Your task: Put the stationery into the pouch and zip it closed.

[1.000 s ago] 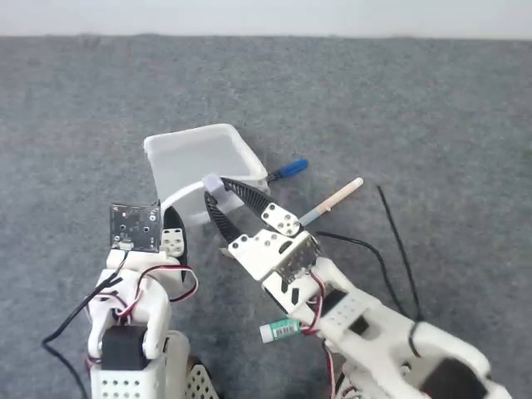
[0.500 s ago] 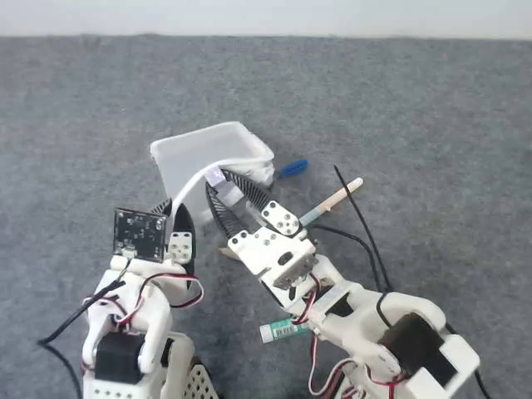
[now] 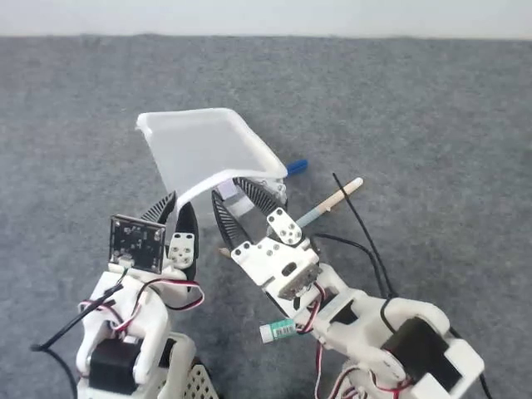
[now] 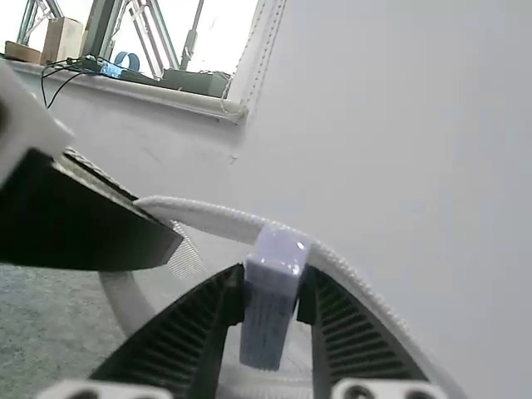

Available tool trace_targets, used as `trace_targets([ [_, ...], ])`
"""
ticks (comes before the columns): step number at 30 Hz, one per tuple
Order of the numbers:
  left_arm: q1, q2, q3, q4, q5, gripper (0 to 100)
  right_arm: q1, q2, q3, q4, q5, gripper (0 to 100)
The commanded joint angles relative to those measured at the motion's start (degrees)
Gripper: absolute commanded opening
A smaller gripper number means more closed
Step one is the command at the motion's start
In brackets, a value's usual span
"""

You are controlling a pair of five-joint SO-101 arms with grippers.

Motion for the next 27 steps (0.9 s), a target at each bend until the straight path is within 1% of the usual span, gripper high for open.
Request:
trace_targets([
  [1, 1.9, -1.2, -5.3, -2.5, 1.6, 1, 1.0, -8.0, 1.9, 3.6, 0.7, 9.9],
  [3, 1.9, -1.2, -5.3, -2.5, 1.6, 1, 1.0, -13.8, 3.3, 9.3, -0.3, 10.7],
  [6, 1.9, -1.2, -5.2, -2.5, 1.7, 1, 1.4, -24.3, 4.1, 22.3, -6.2, 12.7],
  [9, 1.9, -1.2, -5.1, -2.4, 1.7, 1, 2.8, -35.9, 3.1, 39.9, -12.1, 16.6],
  [14, 1.9, -1.2, -4.3, -2.5, 3.0, 1, 4.2, -54.1, -2.9, 73.9, -24.4, 23.2],
  [16, 1.9, -1.2, -4.4, -2.5, 3.1, 1, 4.2, -59.0, -5.7, 84.5, -27.4, 24.1],
  [17, 1.9, -1.2, -4.4, -2.5, 3.1, 1, 4.2, -60.9, -6.9, 88.4, -28.1, 24.1],
  [19, 1.9, -1.2, -4.4, -2.9, 3.1, 1, 4.2, -63.3, -8.0, 92.4, -28.6, 24.1],
  [23, 1.9, -1.2, -4.4, -3.2, 3.2, 1, 4.4, -66.0, -8.4, 95.0, -28.2, 24.1],
  [25, 1.9, -1.2, -4.4, -3.3, 3.2, 1, 5.9, -66.9, -10.3, 98.5, -28.2, 24.1],
  [27, 1.8, -1.2, -4.7, -3.3, 3.1, 1, 8.1, -66.9, -14.6, 105.0, -28.5, 24.1],
])
